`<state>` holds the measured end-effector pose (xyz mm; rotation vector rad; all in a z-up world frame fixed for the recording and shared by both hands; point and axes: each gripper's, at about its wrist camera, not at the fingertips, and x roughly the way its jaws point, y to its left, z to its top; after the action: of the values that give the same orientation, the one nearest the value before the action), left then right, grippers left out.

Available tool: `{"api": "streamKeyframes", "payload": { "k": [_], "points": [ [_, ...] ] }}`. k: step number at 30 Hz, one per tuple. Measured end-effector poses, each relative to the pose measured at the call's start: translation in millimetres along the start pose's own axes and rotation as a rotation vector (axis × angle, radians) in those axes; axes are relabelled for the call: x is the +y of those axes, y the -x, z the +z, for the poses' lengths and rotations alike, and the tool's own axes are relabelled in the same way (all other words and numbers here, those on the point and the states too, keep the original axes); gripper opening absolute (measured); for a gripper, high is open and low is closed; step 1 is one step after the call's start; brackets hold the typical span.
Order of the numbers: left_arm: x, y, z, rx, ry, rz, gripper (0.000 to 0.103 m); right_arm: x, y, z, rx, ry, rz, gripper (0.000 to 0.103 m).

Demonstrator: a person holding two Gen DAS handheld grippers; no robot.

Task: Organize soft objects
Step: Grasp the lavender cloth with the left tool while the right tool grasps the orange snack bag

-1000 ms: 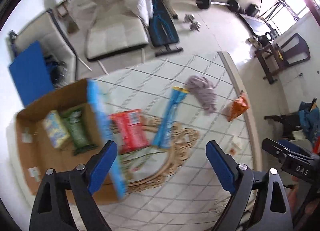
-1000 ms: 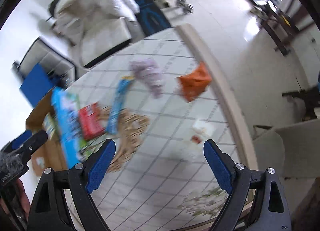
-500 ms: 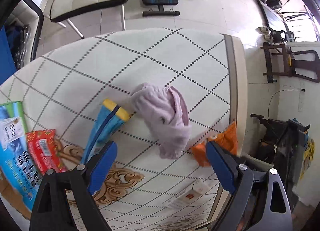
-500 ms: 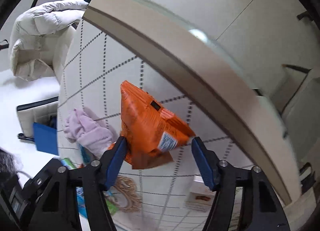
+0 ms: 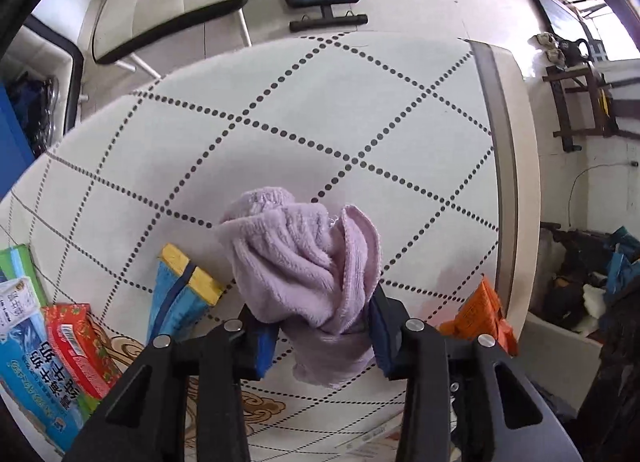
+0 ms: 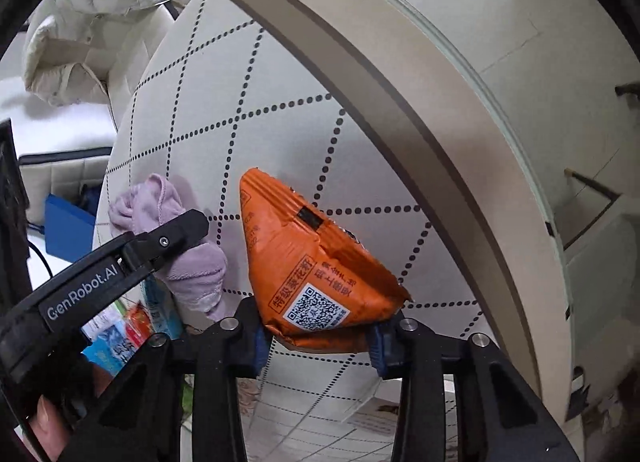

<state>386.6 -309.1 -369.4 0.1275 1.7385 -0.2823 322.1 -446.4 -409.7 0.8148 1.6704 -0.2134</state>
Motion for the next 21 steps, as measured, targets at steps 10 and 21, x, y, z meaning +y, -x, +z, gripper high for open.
{"api": "streamKeyframes", "payload": {
  "k": [10,21],
  "points": [
    [18.8,69.8,-66.0,-0.167,-0.087,-0.037,0.034,18.5,33.3,-33.9,-0.041,0.098,0.025,0.036],
    [152.9,174.4,-174.0,-0.354,-0.053,-0.073,0.034,127.7,90.6,-165.5,-0.087,0.381,0.106,0.036]
  ]
}}
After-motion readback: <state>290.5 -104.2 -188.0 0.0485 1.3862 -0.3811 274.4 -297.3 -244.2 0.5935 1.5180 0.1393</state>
